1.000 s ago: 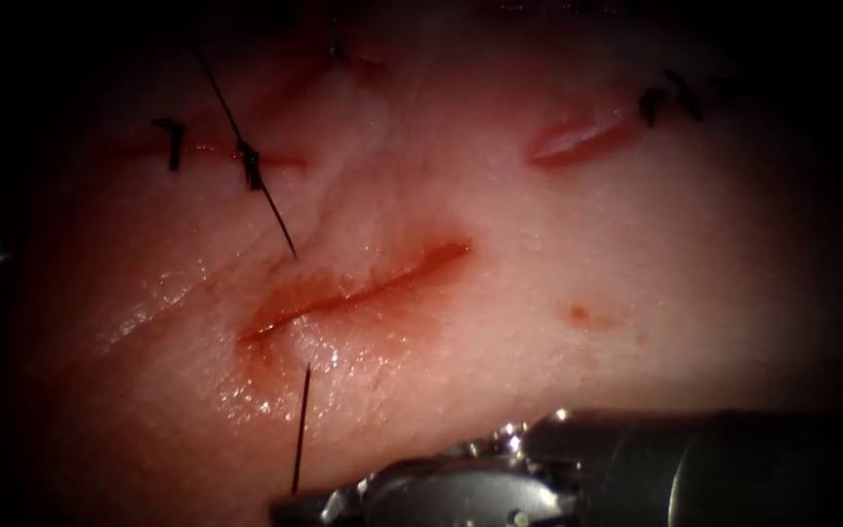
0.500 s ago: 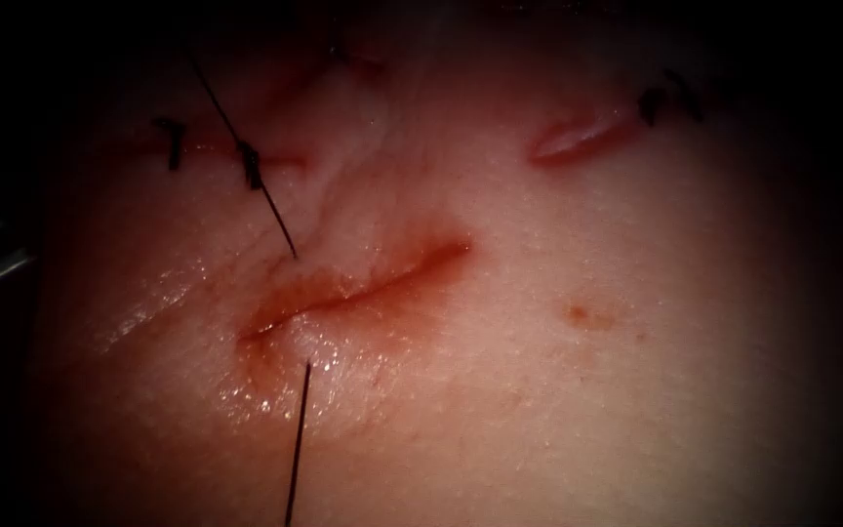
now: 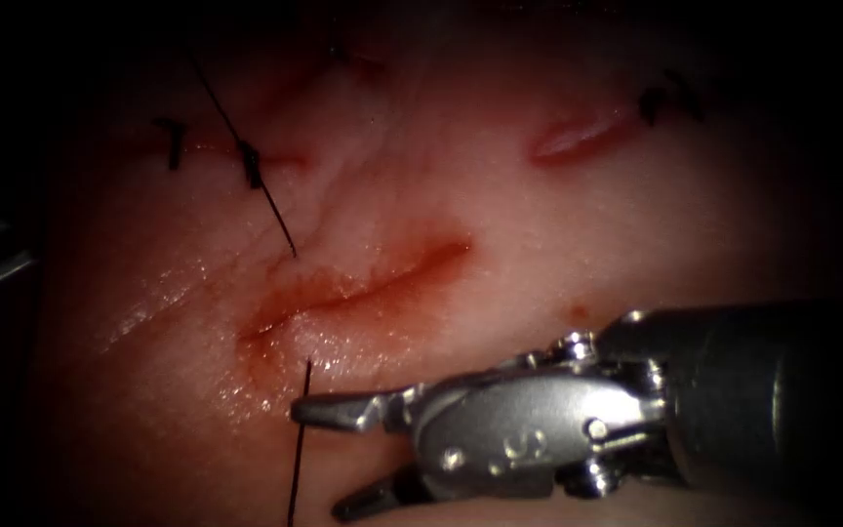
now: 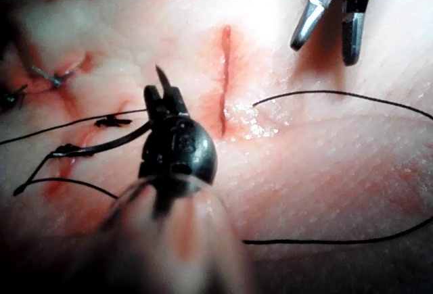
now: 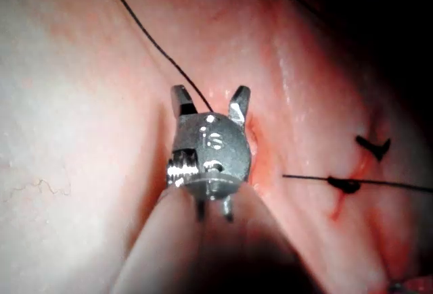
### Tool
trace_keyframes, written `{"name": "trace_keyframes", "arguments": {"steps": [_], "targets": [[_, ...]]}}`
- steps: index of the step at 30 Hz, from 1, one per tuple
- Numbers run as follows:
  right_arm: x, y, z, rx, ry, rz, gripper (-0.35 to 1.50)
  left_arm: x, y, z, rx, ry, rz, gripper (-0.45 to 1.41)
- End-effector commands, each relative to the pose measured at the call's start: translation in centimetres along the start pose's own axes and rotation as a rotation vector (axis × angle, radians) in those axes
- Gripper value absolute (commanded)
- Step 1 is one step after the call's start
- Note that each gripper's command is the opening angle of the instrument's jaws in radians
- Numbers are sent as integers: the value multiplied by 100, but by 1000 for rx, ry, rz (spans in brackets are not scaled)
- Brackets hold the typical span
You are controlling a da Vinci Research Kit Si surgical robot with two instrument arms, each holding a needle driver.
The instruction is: Wound Closure
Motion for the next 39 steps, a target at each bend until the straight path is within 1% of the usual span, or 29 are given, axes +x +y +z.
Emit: {"name": "trace_keyframes", "arguments": {"steps": [1,2,3,4,5,6,7,9,10,15,16,17,19,20,21,22,23,25,26,28,30,31,32,34,36,37,38,39], "targets": [[-17,11,20,-7,-16,-6,116,-1,1,8,0,2,0,-45],[-32,14,30,-1,-44,-16,116,-1,1,8,1,2,0,-45],[-32,14,30,-1,-44,-16,116,-1,1,8,1,2,0,-45],[-39,15,34,2,-48,-21,116,-1,1,8,1,2,0,-45],[-53,16,43,2,-42,-35,116,-1,1,8,-1,3,0,-45],[-59,16,46,1,-43,-47,116,-1,1,8,0,3,0,-45],[-71,15,54,0,-53,-36,116,-1,1,8,0,3,0,-45],[-76,14,57,2,-53,-30,116,-1,1,8,0,3,0,-45],[-89,11,67,-5,-55,-10,116,-1,1,8,1,2,0,-45],[-98,10,77,-10,-53,14,116,-1,1,8,0,3,0,-45],[-97,8,82,-8,-48,19,103,-1,1,8,0,3,0,-45],[-97,8,82,-8,-48,19,103,-1,1,8,0,3,0,-45],[-95,7,85,-1,-38,19,76,-1,1,8,0,2,0,-45],[-94,7,85,6,-29,18,34,-1,1,8,-3,2,1,-45],[-91,4,85,45,0,13,-35,-1,1,8,-3,2,1,-45],[-91,4,85,45,0,13,-35,-1,1,8,-3,2,1,-45],[-88,3,83,84,-19,14,-35,-1,1,8,-2,1,1,-45],[-84,-2,77,88,-45,18,-35,-1,1,8,-4,3,1,-45],[-84,-2,77,88,-45,18,-35,-1,1,8,-4,3,1,-45],[-73,-11,63,95,-42,32,-35,-1,1,8,-3,1,1,-45],[-68,-14,60,99,-39,33,-35,-1,1,8,-2,1,1,-45],[-47,-29,51,119,-18,32,-35,-1,1,8,-2,1,1,-45],[-47,-29,51,119,-18,32,-35,-1,1,8,-2,1,1,-45],[-27,-42,44,135,-1,31,-35,-1,1,8,-1,0,1,-45],[19,-65,30,161,24,37,-35,-1,1,8,-2,2,1,-45],[19,-65,30,161,24,37,-35,-1,1,8,-2,2,1,-45],[45,-76,24,173,34,48,-35,-1,2,9,-1,1,1,-45],[60,-81,21,186,36,43,-35,-1,2,9,-3,3,1,-45]]}}
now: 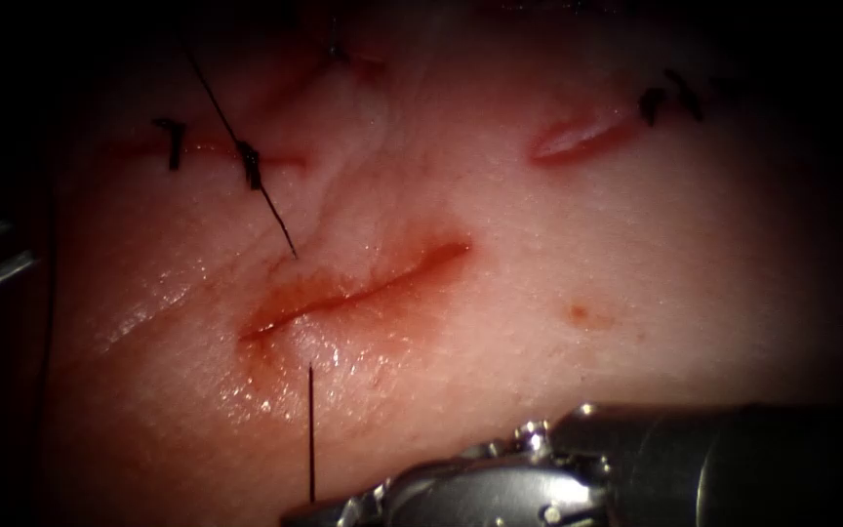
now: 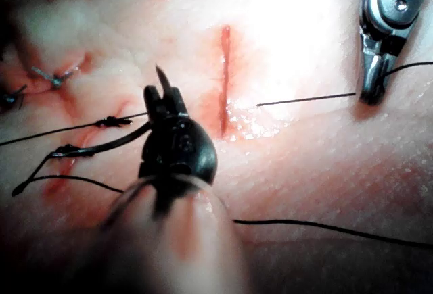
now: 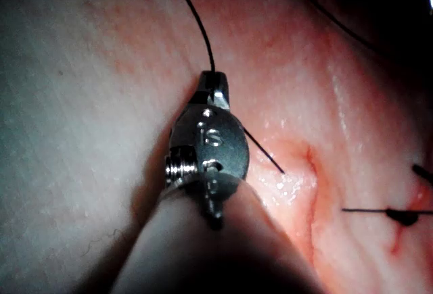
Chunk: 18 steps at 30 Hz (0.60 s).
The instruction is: Wound Closure
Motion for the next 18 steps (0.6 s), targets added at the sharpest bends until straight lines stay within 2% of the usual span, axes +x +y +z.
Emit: {"name": "trace_keyframes", "arguments": {"steps": [1,2,5,7,9,10,11,12,14,15,17,18], "targets": [[38,-16,8,28,12,-9,-35,-1,2,8,-1,4,1,-45],[38,-16,8,28,12,-9,-35,-1,2,8,-1,4,1,-45],[69,-29,5,53,24,-25,-35,-1,2,9,0,4,1,-45],[87,-28,3,57,32,-52,-35,-1,2,9,-1,2,2,-45],[88,-24,2,54,30,-58,-35,-1,2,10,-3,0,4,-45],[85,-10,0,18,-5,-70,31,-1,3,10,-2,0,4,-45],[82,-3,-1,-3,-18,-74,67,-1,3,10,-5,0,5,-45],[82,-3,-1,-3,-18,-74,67,-1,3,10,-5,0,5,-45],[63,20,-8,-70,-14,-77,111,-1,3,10,-5,-1,5,-45],[46,33,-13,-92,-17,-71,114,-1,3,10,-5,-1,5,-45],[38,38,-14,-95,-23,-68,114,-1,3,11,-4,-1,5,-45],[23,48,-16,-107,-32,-68,114,-1,3,11,-4,0,5,-45]]}}
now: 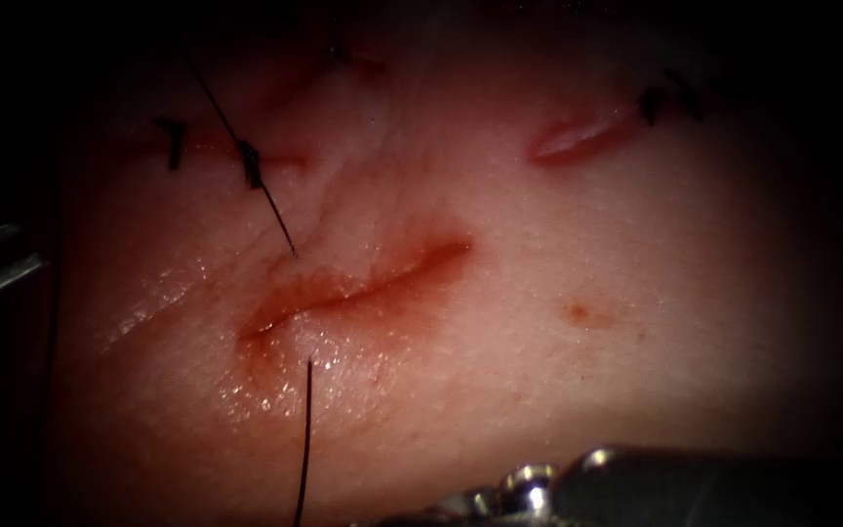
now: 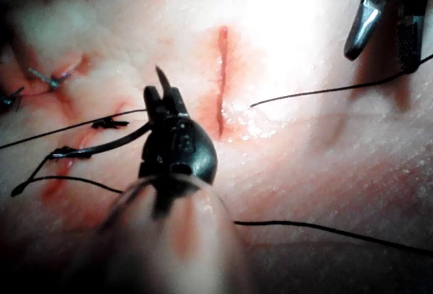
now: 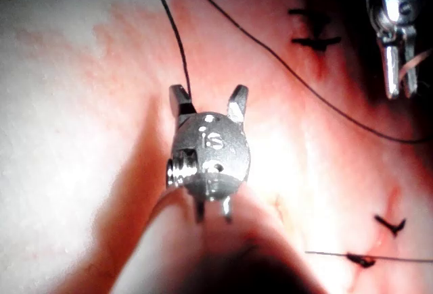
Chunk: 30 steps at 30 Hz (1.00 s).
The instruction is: Wound Closure
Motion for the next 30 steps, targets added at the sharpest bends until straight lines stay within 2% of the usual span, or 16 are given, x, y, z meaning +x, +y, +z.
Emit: {"name": "trace_keyframes", "arguments": {"steps": [1,2,3,4,6,7,9,16,19,21,22,24,25,27,28,30], "targets": [[-19,14,9,-13,-10,3,116,-1,1,8,1,1,1,-45],[-26,17,10,-17,-16,4,116,-2,1,8,2,1,1,-45],[-44,26,14,-31,-32,0,116,-2,1,9,0,-1,2,-45],[-44,26,14,-31,-32,0,116,-2,1,9,0,-1,2,-45],[-77,39,31,-21,-30,-8,116,-2,2,10,-1,3,3,-45],[-77,39,31,-21,-30,-8,116,-2,2,10,-1,3,3,-45],[-115,42,62,7,-64,-47,116,-2,3,11,-5,1,6,-45],[-148,33,93,41,-74,-42,118,-2,3,11,-5,0,6,-45],[-164,35,100,57,-100,-43,108,-2,3,10,-5,0,6,-45],[-167,38,98,60,-96,-43,88,-2,3,10,-5,0,6,-45],[-167,38,98,60,-96,-43,88,-2,3,10,-5,0,6,-45],[-168,40,94,59,-99,-43,62,-2,3,10,-5,0,6,-45],[-169,42,91,63,-99,-36,34,-2,3,10,-5,0,6,-45],[-169,42,90,64,-98,-30,15,-2,3,10,-5,0,6,-45],[-169,42,89,63,-99,-30,-5,-2,3,10,-5,0,6,-45],[-169,42,87,65,-98,-24,-18,-2,3,10,-5,0,6,-45]]}}
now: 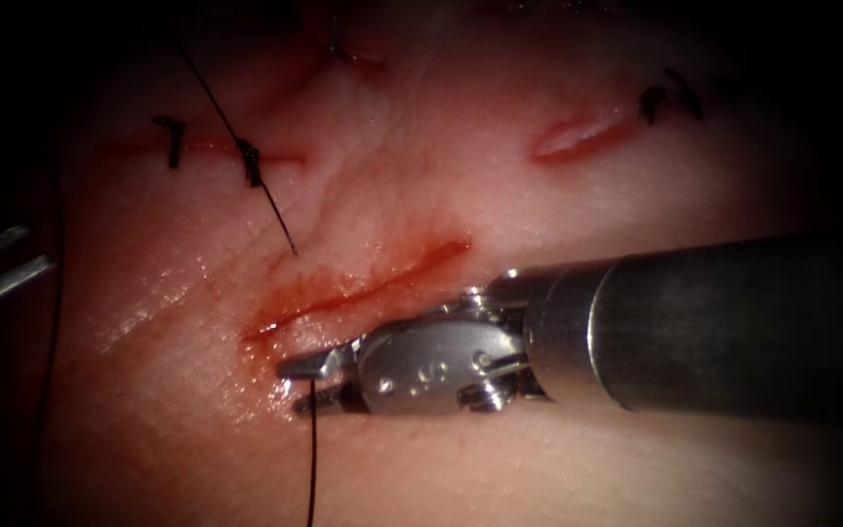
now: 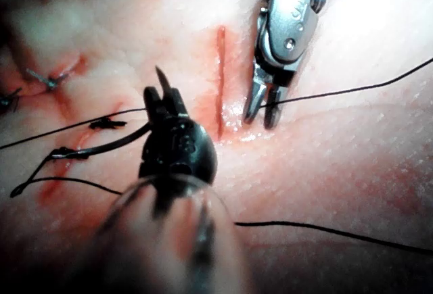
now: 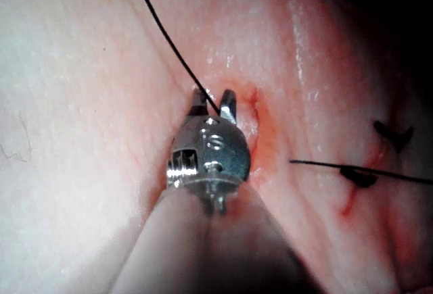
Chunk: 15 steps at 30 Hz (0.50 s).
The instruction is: Wound Closure
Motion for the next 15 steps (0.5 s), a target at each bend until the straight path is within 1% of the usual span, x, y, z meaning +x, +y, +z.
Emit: {"name": "trace_keyframes", "arguments": {"steps": [1,2,8,9,10,13,14,15], "targets": [[2,3,8,-2,5,6,-28,-1,1,8,1,1,1,-45],[2,3,8,-1,6,5,-35,-1,1,8,1,1,1,-45],[9,-7,6,25,1,17,-35,-1,0,8,1,1,1,-45],[20,-20,2,50,7,25,-35,-1,1,8,1,1,1,-45],[20,-20,2,50,7,25,-35,-1,1,8,1,1,1,-45],[48,-46,-10,78,37,30,-35,-1,0,8,1,1,1,-45],[69,-62,-19,94,54,23,-35,-1,0,8,1,1,1,-45],[69,-62,-19,94,54,23,-35,-1,0,8,1,1,1,-45]]}}
